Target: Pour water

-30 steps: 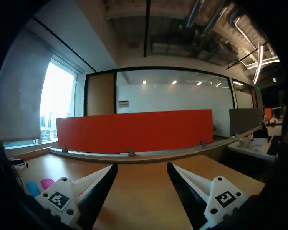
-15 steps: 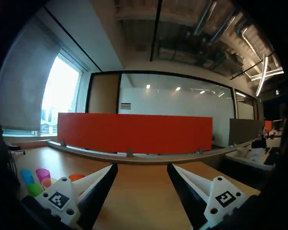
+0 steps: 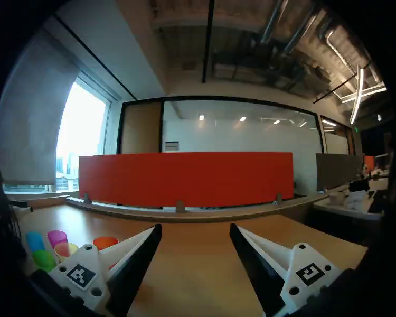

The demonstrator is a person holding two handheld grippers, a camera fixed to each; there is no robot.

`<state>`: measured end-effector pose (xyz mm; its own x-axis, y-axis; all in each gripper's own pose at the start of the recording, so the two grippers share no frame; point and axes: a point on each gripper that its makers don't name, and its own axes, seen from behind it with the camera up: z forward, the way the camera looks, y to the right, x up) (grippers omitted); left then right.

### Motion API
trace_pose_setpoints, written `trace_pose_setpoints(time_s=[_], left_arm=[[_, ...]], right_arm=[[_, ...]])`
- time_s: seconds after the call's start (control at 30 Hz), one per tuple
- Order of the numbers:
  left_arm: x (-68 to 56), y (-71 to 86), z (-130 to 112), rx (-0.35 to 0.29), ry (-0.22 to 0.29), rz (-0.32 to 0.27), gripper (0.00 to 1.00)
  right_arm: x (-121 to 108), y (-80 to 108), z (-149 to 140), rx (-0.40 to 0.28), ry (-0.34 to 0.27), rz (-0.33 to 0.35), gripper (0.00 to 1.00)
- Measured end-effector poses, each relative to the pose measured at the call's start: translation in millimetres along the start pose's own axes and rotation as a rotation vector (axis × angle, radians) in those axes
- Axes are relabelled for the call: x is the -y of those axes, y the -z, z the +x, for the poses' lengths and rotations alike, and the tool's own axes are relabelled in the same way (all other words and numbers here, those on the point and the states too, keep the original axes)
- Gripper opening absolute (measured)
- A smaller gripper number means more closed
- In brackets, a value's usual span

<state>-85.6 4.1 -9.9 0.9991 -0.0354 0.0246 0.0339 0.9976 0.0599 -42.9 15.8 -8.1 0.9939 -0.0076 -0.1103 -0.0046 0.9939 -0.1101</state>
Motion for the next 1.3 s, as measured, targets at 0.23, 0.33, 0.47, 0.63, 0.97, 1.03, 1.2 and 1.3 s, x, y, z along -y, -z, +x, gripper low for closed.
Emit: trace_pose_setpoints(time_s=[0.23,0.33,0.47,0.63,0.97,1.03,1.2,1.3], left_arm=[[0.1,-0.1,-0.1,0.000,0.000,0.000,0.92],[0.0,-0.2,-0.2,0.000,0.000,0.000,0.92],[-0.4,-0.5,0.0,0.000,0.000,0.000,0.92],[-0.3,-0.7,-0.1,0.000,0.000,-0.001,0.92],[-0.4,-0.8,0.2,0.000,0.000,-0.001,0.92],[-0.4,-0.8,0.1,0.000,0.000,-0.001,0.92],[-0.5,-1.1,-0.1,0.000,0.000,-0.001,0.92],[-0.6,-1.3,-0.2,0.000,0.000,-0.001,0.92]], right_arm=[[-1.8,-2.6,-20.4,0.030,0.005,-0.011,0.99],[-1.5,-2.7,-25.1,0.030,0.004,-0.008,1.00],[-3.5,-3.1,-30.3,0.035,-0.003,-0.010,0.99],[-7.6,-3.8,-37.0,0.049,-0.018,-0.015,1.00],[-13.4,-5.0,-46.7,0.063,-0.021,-0.022,0.99],[-13.8,-5.4,-47.0,0.066,-0.017,-0.022,1.00],[-13.0,-6.0,-48.6,0.076,-0.011,-0.022,0.99],[-10.6,-5.9,-49.9,0.083,-0.004,-0.019,1.00]])
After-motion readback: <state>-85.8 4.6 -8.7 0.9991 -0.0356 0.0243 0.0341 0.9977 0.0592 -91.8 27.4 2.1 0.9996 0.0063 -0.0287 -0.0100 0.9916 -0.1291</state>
